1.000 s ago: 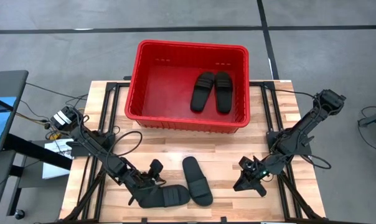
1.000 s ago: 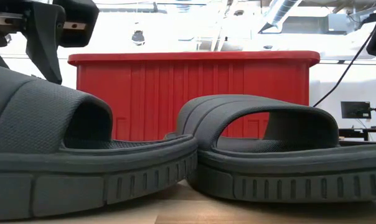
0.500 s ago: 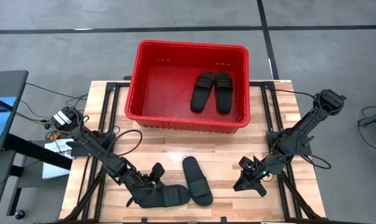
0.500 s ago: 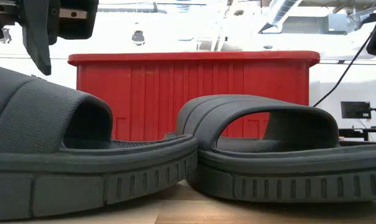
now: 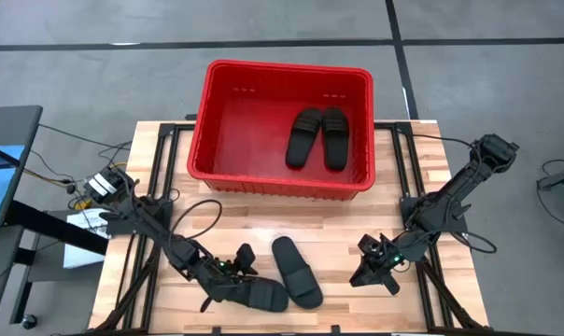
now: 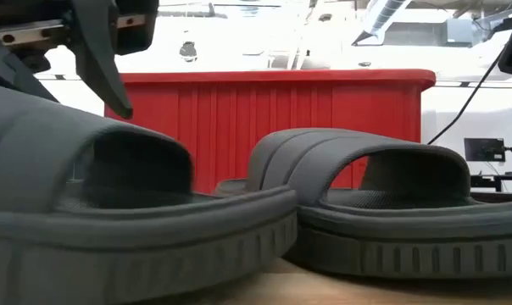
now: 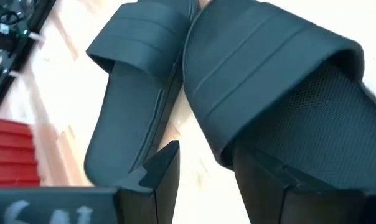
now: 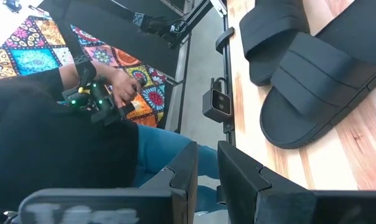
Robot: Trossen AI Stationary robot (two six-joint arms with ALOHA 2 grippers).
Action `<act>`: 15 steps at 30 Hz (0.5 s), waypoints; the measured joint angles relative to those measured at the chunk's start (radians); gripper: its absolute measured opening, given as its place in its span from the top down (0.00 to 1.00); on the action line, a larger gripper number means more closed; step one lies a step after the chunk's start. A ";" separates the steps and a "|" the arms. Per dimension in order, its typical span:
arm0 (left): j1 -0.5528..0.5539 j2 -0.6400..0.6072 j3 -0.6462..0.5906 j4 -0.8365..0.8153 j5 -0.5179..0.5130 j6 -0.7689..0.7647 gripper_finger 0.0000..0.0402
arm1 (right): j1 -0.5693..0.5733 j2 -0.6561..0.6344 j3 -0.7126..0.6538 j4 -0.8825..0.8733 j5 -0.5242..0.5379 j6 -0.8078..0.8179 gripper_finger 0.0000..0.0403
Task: Pick and place slides into bin
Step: Put the black slide into the red bin
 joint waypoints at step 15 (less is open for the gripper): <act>0.019 0.042 0.002 0.070 0.120 0.073 0.96 | 0.000 0.000 0.000 -0.011 0.000 -0.006 0.86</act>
